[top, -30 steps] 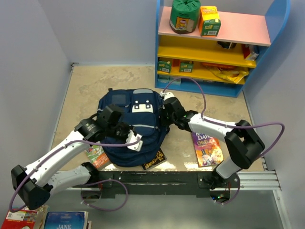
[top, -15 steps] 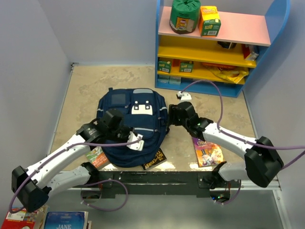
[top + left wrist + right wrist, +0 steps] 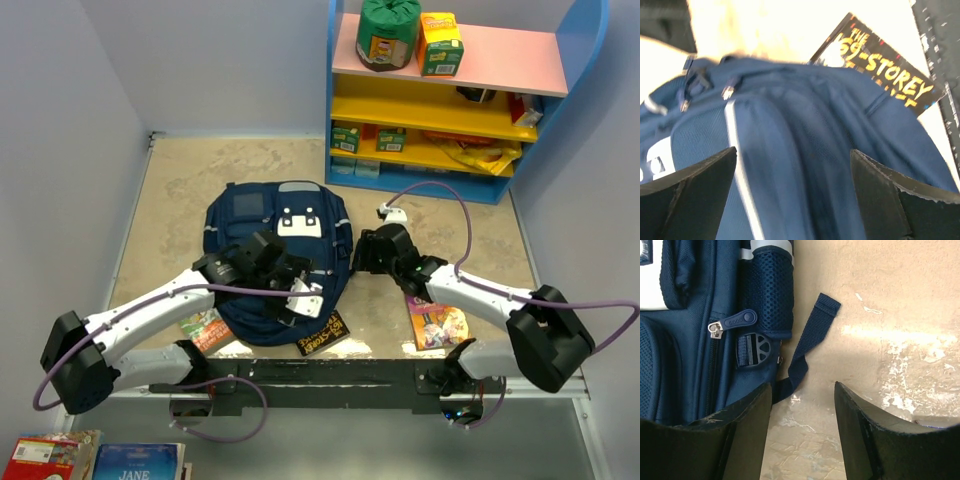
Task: Pack the student bag
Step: Unzip the student bag at the center of the board.
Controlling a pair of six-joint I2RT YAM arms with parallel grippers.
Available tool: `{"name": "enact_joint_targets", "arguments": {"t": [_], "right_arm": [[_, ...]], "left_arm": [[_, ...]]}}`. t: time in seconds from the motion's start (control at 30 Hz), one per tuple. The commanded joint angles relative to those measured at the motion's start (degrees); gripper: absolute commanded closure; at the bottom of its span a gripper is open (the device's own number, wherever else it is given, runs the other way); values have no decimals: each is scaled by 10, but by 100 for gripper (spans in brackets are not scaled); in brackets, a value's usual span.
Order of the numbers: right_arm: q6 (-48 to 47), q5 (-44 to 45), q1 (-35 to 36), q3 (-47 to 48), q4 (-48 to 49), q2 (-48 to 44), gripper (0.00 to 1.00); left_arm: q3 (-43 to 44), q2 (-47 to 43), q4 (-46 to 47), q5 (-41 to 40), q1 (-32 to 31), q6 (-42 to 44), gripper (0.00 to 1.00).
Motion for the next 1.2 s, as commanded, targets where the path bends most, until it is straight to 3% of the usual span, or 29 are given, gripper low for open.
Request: {"name": "enact_joint_targets", "arguments": {"t": [0.0, 0.27, 0.33, 0.37, 0.4, 0.43, 0.47, 0.5, 0.57, 0.93, 0.97, 1.03, 1.07, 1.13, 1.17], "right_arm": [[12, -4, -6, 12, 31, 5, 44], [12, -8, -11, -10, 35, -22, 46], [13, -8, -15, -14, 32, -24, 46], [14, -9, -18, -14, 32, -24, 46], [15, -11, -20, -14, 32, -22, 46], [15, -12, -21, -14, 34, -20, 46], [16, -14, -22, -14, 34, -19, 46], [17, -15, -23, -13, 35, -18, 46], [19, -16, -27, -12, 38, -17, 46], [11, -30, -42, 0, 50, 8, 46], [12, -32, -42, 1, 51, 8, 46], [14, -33, -42, 0, 52, 7, 46], [14, -33, -42, -1, 51, 5, 46], [15, -32, -42, -3, 51, -2, 46], [15, -28, -42, -6, 51, -8, 46]], "left_arm": [[36, 32, 48, -15, -42, -23, 0], [-44, 60, 240, -230, -90, -41, 0], [-53, 60, 253, -246, -90, -31, 9], [-53, 60, 254, -245, -90, -26, 17], [-53, 58, 254, -261, -90, -23, 52], [-55, 56, 262, -267, -90, -24, 77], [-56, 53, 273, -278, -89, -21, 94], [-55, 50, 270, -278, -89, -11, 100], [-50, 48, 254, -280, -88, 3, 100], [65, 26, 155, -215, -41, 13, 100], [58, 27, 156, -210, -41, 13, 56], [31, 31, 171, -212, -43, 4, 39], [24, 34, 191, -213, -44, -7, 23], [16, 45, 199, -207, -45, -35, 2], [18, 48, 200, -194, -44, -45, 0]]}}
